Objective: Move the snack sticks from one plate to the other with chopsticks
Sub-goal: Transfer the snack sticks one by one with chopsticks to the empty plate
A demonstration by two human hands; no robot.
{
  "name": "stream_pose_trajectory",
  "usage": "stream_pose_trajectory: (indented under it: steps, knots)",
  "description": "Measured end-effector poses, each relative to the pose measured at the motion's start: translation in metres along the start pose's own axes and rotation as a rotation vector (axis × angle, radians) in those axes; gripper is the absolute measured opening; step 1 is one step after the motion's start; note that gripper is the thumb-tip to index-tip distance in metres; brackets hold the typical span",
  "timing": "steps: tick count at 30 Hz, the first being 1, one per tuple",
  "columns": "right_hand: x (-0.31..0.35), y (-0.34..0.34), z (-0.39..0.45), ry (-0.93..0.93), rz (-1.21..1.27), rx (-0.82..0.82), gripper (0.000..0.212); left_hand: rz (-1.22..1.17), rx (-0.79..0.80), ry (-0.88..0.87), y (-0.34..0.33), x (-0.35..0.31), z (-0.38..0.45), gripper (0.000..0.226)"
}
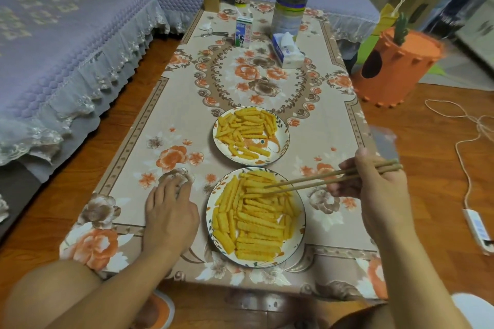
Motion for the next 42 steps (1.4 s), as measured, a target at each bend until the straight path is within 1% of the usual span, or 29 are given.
stream_pose_trajectory:
  steps: [5,8,10,16,19,22,24,27,29,33,37,40,42]
  knots:
    - [0.017,0.014,0.003,0.056,0.003,-0.067,0.038,0.004,0.000,-0.006,-0.001,0.000,0.000,0.050]
    - [0.023,0.008,0.016,0.079,-0.023,-0.083,0.037,0.013,-0.006,-0.008,0.000,0.000,0.000,0.049]
    - [0.020,-0.006,0.030,0.077,-0.074,-0.074,0.036,0.008,-0.008,-0.007,0.000,0.000,0.000,0.052]
    - [0.005,-0.067,0.072,0.079,-0.289,0.021,0.034,0.014,-0.006,-0.005,0.003,0.000,0.002,0.057]
    - [0.002,-0.080,0.078,0.083,-0.343,0.032,0.037,0.004,-0.004,0.006,0.002,0.001,0.002,0.058]
    - [0.008,-0.073,0.071,0.113,-0.335,-0.012,0.040,-0.001,-0.006,0.007,0.002,0.001,0.002,0.057]
    - [0.021,-0.059,0.060,0.110,-0.283,-0.034,0.043,-0.001,-0.005,0.005,0.002,0.001,0.002,0.057]
    - [0.041,-0.035,0.036,0.067,-0.170,0.022,0.045,0.006,-0.004,-0.004,0.002,0.001,0.002,0.057]
    - [0.047,-0.027,0.013,0.052,-0.163,0.070,0.046,0.006,-0.002,-0.004,0.001,0.001,0.002,0.058]
    - [0.031,-0.023,-0.024,0.066,-0.255,0.066,0.045,0.006,0.006,-0.002,0.000,0.001,0.002,0.057]
    - [0.011,-0.022,-0.032,0.033,-0.232,0.057,0.040,0.008,0.010,-0.004,0.000,0.001,0.000,0.056]
    - [0.015,-0.015,-0.032,0.055,-0.249,0.034,0.037,0.002,0.000,-0.003,0.001,0.001,-0.001,0.055]
    - [0.024,-0.007,-0.029,0.078,-0.203,-0.006,0.038,0.005,-0.004,-0.009,0.001,0.000,-0.001,0.055]
Point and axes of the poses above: each hand's wrist, its own z-axis towards the middle knuckle, its own y-axis out of the back of the hand, x = y × z, the point moved 7 cm from there along z, towards the middle knuckle, and after that the axes turned 9 degrees about -y, right-handed, at the moved point
